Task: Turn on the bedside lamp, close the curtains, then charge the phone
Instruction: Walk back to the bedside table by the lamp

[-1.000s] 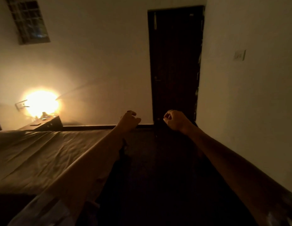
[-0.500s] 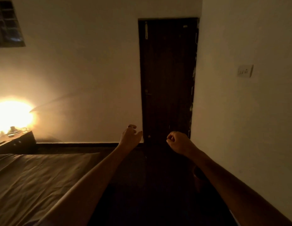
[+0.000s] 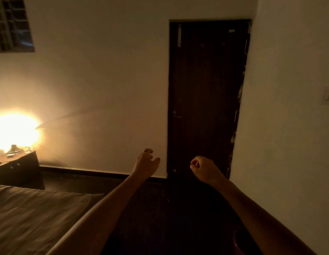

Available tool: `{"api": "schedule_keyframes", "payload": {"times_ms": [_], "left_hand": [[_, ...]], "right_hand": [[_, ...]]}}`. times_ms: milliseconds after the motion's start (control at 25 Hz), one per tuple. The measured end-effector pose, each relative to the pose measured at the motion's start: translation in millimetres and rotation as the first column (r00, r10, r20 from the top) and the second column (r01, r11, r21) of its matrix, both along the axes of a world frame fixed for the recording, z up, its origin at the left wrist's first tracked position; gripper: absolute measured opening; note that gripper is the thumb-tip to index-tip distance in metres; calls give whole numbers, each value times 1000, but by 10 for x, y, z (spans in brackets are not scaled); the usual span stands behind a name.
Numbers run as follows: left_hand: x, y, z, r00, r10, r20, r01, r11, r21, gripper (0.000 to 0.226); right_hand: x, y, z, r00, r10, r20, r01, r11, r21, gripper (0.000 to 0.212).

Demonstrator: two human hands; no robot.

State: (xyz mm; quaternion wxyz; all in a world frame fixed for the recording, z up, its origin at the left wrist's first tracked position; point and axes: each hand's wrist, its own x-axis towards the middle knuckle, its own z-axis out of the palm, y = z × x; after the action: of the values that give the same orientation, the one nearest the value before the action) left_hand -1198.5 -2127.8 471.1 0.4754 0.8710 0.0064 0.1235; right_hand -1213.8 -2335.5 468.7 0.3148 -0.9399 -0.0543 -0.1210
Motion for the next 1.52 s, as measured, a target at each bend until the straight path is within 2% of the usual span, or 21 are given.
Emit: {"api": "schedule_keyframes", "payload": {"times_ms": [280,600,800,1080,1320,1520], "left_hand": [[1874,404,174,999,27,28,-28,999,37,44],[3604,637,159,997,60,42,-61,998,11,46],[4691,611,213,991,94,96,-97,995,29,50],[6369,715,434,978,185,95,-187,982,19,48],[7355,1223,378,947,302,114,-302,953,-18,49],[7986,2179,275,898,425,116,-424,905,-32,49]], "right_hand": [[1954,419,163,1000,12,-1,-12,1000,7,21],[3696,668,176,999,47,-7,-47,999,9,23],[4802,677,238,991,132,-26,-132,991,-4,29],[6716,770,533,974,228,0,-228,973,-45,30],[7996,1437,431,939,343,-25,-344,937,-59,28],[8854,2375,330,885,465,-18,-465,883,-69,28]]}}
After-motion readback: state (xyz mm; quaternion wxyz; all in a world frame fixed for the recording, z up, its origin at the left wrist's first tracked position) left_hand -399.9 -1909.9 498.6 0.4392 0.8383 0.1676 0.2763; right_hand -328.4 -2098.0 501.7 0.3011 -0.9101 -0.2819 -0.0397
